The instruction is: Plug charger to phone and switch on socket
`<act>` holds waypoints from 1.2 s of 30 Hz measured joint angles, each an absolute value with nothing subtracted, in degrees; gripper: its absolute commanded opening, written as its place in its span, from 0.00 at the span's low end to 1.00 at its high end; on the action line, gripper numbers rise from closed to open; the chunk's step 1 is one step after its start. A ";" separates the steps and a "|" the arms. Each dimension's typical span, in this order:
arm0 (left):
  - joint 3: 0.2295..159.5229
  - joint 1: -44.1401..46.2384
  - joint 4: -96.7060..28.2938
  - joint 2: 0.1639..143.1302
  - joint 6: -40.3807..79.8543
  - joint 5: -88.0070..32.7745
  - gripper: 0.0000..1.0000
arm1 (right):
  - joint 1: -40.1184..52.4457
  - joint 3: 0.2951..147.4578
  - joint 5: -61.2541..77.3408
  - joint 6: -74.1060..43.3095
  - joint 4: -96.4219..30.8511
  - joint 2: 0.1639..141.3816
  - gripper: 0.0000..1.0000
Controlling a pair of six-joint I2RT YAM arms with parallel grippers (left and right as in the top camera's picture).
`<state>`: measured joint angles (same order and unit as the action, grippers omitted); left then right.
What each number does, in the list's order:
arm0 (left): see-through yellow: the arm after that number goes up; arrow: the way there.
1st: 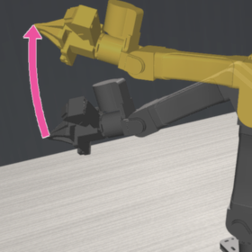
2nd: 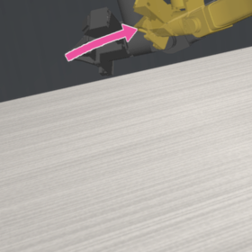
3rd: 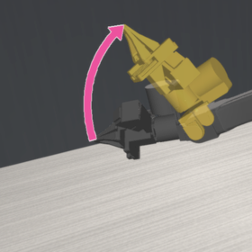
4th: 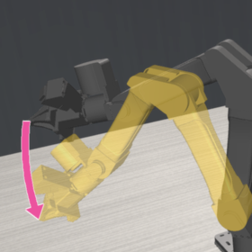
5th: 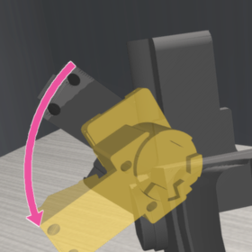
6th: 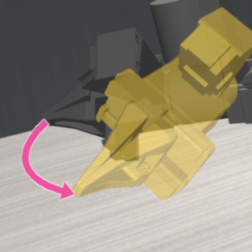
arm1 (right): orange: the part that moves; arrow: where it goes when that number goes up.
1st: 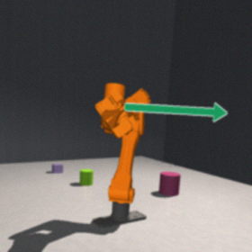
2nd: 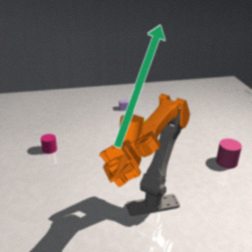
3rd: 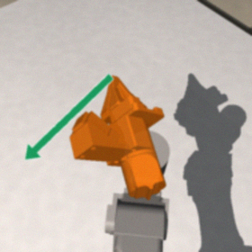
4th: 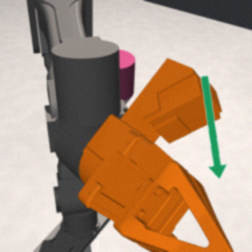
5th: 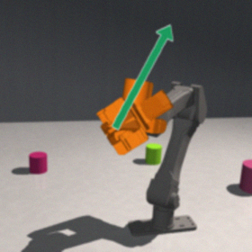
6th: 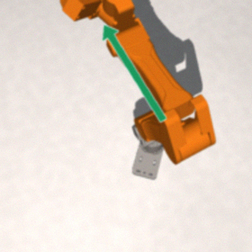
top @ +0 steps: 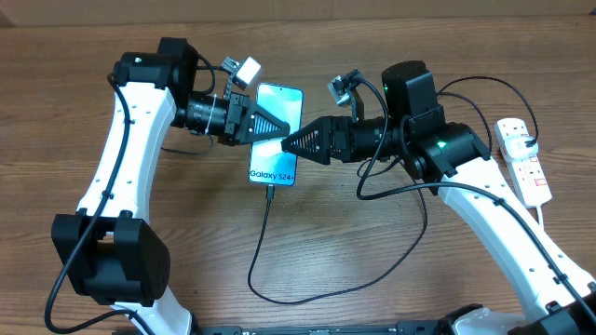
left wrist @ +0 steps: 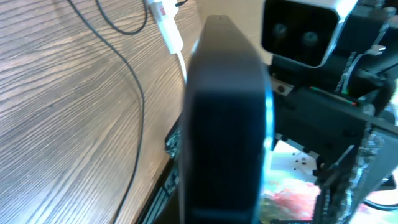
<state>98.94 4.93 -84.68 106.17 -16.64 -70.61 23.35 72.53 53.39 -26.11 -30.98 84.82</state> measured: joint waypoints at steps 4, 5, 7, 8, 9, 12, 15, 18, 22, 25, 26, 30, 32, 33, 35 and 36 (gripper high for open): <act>98.96 5.30 -84.62 106.17 -16.23 -69.14 0.04 | 23.35 72.53 51.94 -25.87 -32.40 84.82 0.96; 98.94 5.34 -84.62 106.17 -15.97 -68.86 0.04 | 23.33 72.53 51.57 -25.71 -32.77 84.82 0.91; 98.96 5.61 -84.42 106.17 -15.40 -68.60 0.04 | 23.35 72.53 51.22 -25.56 -33.26 84.82 0.87; 98.94 5.91 -84.29 106.17 -15.03 -68.49 0.04 | 23.35 72.53 51.03 -25.54 -33.67 84.82 0.86; 98.94 6.15 -84.18 106.17 -14.83 -68.51 0.04 | 23.40 72.53 50.87 -25.58 -33.95 84.82 0.86; 98.94 7.42 -83.77 106.17 -13.56 -69.41 0.04 | 23.73 72.53 50.63 -25.41 -34.65 84.82 0.78; 98.91 8.67 -83.46 106.17 -12.62 -73.45 0.04 | 24.08 72.53 50.65 -25.26 -34.83 84.82 0.67; 98.91 9.54 -82.37 106.17 -12.16 -77.73 0.04 | 24.14 72.53 52.53 -25.30 -33.89 84.82 0.56; 98.91 9.78 -81.17 106.17 -11.92 -80.62 0.04 | 24.01 72.53 58.15 -23.86 -29.87 84.88 0.49; 98.91 9.76 -81.17 106.17 -11.92 -81.19 0.05 | 23.97 72.53 60.86 -23.49 -28.36 84.88 0.49; 98.91 9.78 -81.19 106.17 -11.92 -81.30 0.04 | 23.86 72.53 61.30 -23.42 -28.32 84.88 0.49; 98.91 9.78 -81.19 106.17 -11.92 -81.45 0.04 | 23.62 72.53 62.46 -23.31 -28.10 84.88 0.49; 98.91 9.78 -81.17 106.17 -11.90 -81.45 0.04 | 23.62 72.53 62.85 -23.31 -27.94 84.88 0.44; 98.91 9.78 -81.06 106.17 -11.84 -81.45 0.04 | 23.66 72.53 63.20 -23.49 -27.83 84.88 0.41; 98.91 9.80 -81.01 106.17 -11.33 -81.71 0.04 | 23.77 72.53 63.24 -23.79 -27.77 84.88 0.34; 98.91 9.82 -80.93 106.17 -10.81 -82.02 0.04 | 23.73 72.53 63.09 -23.73 -27.68 84.88 0.32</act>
<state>98.91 9.82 -80.93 106.17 -10.81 -82.02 23.73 72.53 63.09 -23.73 -27.68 84.88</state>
